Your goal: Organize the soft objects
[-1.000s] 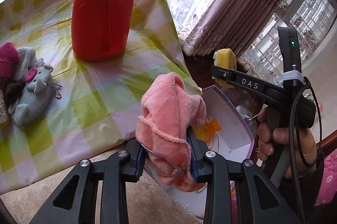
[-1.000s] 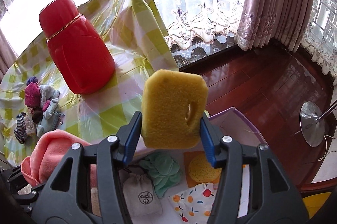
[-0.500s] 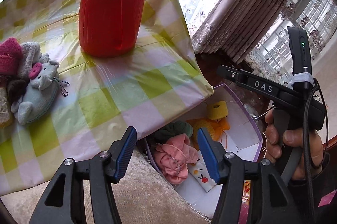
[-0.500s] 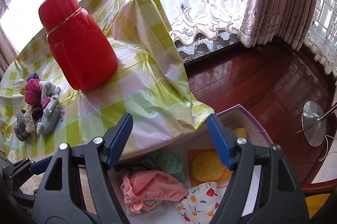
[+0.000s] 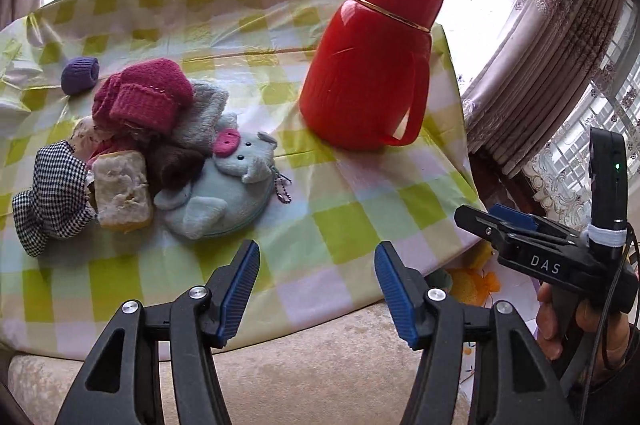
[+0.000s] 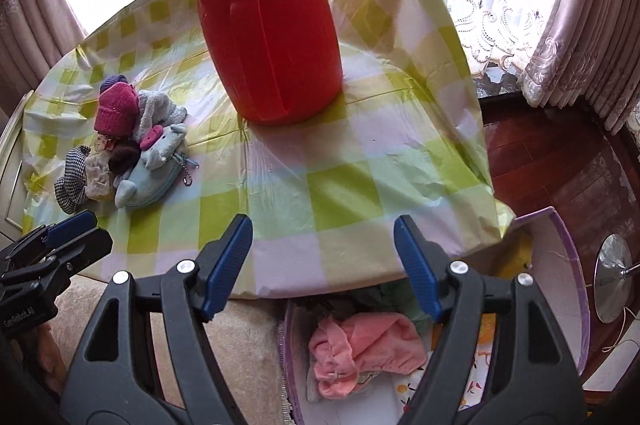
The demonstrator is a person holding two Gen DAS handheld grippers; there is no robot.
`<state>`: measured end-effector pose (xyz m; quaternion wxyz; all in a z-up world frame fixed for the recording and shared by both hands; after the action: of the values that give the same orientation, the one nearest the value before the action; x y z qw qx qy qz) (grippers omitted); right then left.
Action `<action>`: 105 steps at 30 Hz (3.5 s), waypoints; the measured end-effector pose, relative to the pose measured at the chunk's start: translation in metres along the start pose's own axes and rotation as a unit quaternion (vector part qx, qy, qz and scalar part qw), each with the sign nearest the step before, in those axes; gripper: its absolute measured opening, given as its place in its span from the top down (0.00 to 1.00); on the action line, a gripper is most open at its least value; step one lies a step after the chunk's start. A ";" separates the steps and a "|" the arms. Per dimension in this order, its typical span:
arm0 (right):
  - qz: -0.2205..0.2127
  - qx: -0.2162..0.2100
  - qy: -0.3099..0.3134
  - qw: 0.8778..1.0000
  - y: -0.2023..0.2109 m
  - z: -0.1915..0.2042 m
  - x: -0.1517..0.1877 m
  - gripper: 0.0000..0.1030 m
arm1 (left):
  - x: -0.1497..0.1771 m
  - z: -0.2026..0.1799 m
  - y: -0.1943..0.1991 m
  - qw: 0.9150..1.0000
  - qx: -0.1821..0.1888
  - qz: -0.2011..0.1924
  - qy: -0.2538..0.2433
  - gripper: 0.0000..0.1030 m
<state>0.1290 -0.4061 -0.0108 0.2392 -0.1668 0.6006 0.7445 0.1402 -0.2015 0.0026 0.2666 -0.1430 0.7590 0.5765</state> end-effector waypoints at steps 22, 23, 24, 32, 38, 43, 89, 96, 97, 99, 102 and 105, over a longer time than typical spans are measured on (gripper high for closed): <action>0.039 -0.052 0.085 0.994 -0.078 0.155 -0.014 0.15 | -0.010 0.201 0.022 0.978 -0.094 -0.042 0.184 0.31; 0.043 -0.053 0.086 0.994 -0.083 0.159 -0.016 0.15 | -0.011 0.206 0.021 0.977 -0.095 -0.043 0.187 0.26; 0.047 -0.055 0.085 0.994 -0.088 0.162 -0.018 0.15 | -0.013 0.210 0.020 0.976 -0.095 -0.044 0.190 0.25; 0.075 -0.051 0.098 0.991 -0.122 0.187 -0.025 0.10 | -0.023 0.242 -0.008 0.968 -0.102 -0.024 0.226 0.20; 0.087 -0.042 0.108 0.989 -0.140 0.197 -0.028 0.09 | -0.023 0.249 -0.032 0.968 -0.088 0.000 0.235 0.20; 0.085 -0.031 0.113 0.989 -0.150 0.198 -0.033 0.07 | -0.022 0.247 -0.040 0.969 -0.067 0.003 0.237 0.42; 0.087 -0.058 0.113 0.988 -0.093 0.182 -0.007 0.07 | 0.022 0.214 0.039 0.966 -0.101 -0.078 0.225 0.75; 0.112 -0.033 0.103 0.988 -0.128 0.199 -0.014 0.07 | 0.027 0.212 0.057 0.963 -0.120 -0.101 0.218 0.75; 0.115 -0.029 0.104 0.988 -0.130 0.200 -0.013 0.07 | 0.027 0.211 0.057 0.963 -0.120 -0.102 0.217 0.75; 0.120 -0.025 0.108 0.987 -0.135 0.202 -0.011 0.08 | 0.028 0.210 0.058 0.964 -0.121 -0.102 0.215 0.75; 0.118 -0.031 0.120 0.985 -0.133 0.204 -0.008 0.30 | 0.028 0.205 0.061 0.964 -0.121 -0.103 0.211 0.75; 0.115 -0.039 0.127 0.984 -0.124 0.204 -0.006 0.43 | 0.028 0.199 0.063 0.966 -0.118 -0.103 0.205 0.75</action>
<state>0.2108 -0.1879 -0.0636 0.0667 -0.1990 0.6122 0.7623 0.1324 0.0090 -0.0012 0.1448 -0.3662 0.7050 0.5899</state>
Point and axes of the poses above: each gripper's, at about its wrist camera, not at the fingertips, and y roughly against the way its jaws point, z to its left, x to its underside, the point moved 4 cm from there along -y, roughly the way its jaws point, and after that the axes turned 4 degrees about -x, right-handed, at the moved point
